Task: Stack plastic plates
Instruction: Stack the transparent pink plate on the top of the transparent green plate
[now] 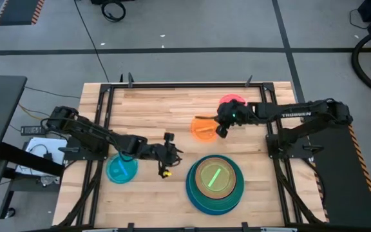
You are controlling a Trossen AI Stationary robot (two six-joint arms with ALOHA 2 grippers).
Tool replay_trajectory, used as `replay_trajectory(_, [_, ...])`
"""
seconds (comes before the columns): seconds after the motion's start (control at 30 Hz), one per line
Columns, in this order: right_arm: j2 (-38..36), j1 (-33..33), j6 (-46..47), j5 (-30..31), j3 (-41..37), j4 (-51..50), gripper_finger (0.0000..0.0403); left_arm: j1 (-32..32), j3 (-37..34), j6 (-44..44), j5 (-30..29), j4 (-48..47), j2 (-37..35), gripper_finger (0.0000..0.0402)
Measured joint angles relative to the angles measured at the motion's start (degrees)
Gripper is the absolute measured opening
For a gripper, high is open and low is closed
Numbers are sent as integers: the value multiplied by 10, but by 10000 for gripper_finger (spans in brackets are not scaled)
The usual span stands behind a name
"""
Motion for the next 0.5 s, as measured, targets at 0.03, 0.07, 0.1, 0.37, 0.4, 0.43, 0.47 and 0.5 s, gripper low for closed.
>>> replay_trajectory(0.03, [0, -14, -2, -1, 0, -6, 90, 3, -7, -6, 0, 6, -4, 141])
replay_trajectory(0.07, [0, -28, -5, -3, 0, -12, 90, 5, -14, -8, 1, 26, -6, 141])
replay_trajectory(0.1, [0, -41, -11, -11, 0, -15, 91, 7, -24, -8, 1, 31, -12, 141])
replay_trajectory(0.37, [26, -83, -97, -41, 0, -50, 119, 7, -78, -23, 0, 57, -40, 141])
replay_trajectory(0.4, [34, -83, -99, -41, 0, -53, 122, 7, -82, -24, -1, 55, -41, 141])
replay_trajectory(0.43, [43, -82, -95, -43, 0, -57, 125, 7, -83, -29, -1, 51, -41, 141])
replay_trajectory(0.47, [52, -82, -87, -48, 0, -54, 126, 7, -83, -37, -3, 48, -41, 141])
replay_trajectory(0.5, [63, -82, -78, -56, 0, -50, 127, 7, -83, -40, -4, 47, -41, 141])
